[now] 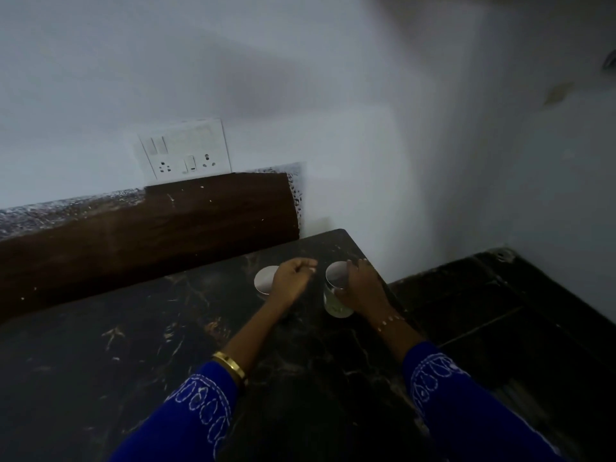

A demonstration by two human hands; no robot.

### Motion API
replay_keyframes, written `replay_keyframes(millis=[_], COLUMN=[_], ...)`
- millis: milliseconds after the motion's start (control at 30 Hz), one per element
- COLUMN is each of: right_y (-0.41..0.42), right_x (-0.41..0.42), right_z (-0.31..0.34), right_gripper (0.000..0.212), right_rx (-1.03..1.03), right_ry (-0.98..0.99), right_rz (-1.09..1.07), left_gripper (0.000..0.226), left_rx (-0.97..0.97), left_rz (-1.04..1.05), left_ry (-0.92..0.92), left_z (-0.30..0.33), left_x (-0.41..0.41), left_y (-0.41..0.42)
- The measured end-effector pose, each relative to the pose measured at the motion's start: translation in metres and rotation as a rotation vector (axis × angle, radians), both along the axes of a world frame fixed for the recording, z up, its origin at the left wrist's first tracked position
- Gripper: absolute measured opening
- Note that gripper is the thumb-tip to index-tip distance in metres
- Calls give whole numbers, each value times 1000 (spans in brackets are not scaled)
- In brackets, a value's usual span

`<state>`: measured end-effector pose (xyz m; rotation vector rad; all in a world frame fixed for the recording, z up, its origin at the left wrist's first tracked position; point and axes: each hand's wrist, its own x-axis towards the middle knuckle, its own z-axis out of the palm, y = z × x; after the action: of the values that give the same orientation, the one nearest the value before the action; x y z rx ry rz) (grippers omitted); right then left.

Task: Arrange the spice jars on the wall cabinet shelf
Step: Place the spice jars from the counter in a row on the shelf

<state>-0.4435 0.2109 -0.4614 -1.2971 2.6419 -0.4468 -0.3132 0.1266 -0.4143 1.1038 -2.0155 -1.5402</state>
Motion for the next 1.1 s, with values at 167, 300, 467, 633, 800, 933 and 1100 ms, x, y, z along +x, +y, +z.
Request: replay_keyframes(millis=[167, 300, 467, 633, 800, 933, 1100], right_y=[-12, -19, -10, 2, 6, -5, -11], right_x=[-6, -12, -6, 14, 29, 38, 52], right_z=[-21, -31, -31, -7, 26, 39, 52], right_gripper=[87, 93, 89, 74, 44, 43, 38], right_rx=[47, -24, -174, -445, -744, -862, -852], right_ry=[-73, -168, -224, -614, -1268, -1390, -1254], right_rz=[13, -40, -43, -4, 61, 20, -82], left_gripper=[25, 25, 28, 29, 36, 47, 36], left_rx=[154, 245, 352, 481, 868, 953, 819], left_rz=[29, 50, 92, 130, 32, -39, -5], left_ry=[-28, -39, -22, 128, 422, 531, 573], left_z=[-15, -27, -44, -58, -44, -29, -16], left_x=[1, 7, 20, 38, 49, 52, 51], left_y=[0, 1, 10, 12, 5, 6, 15])
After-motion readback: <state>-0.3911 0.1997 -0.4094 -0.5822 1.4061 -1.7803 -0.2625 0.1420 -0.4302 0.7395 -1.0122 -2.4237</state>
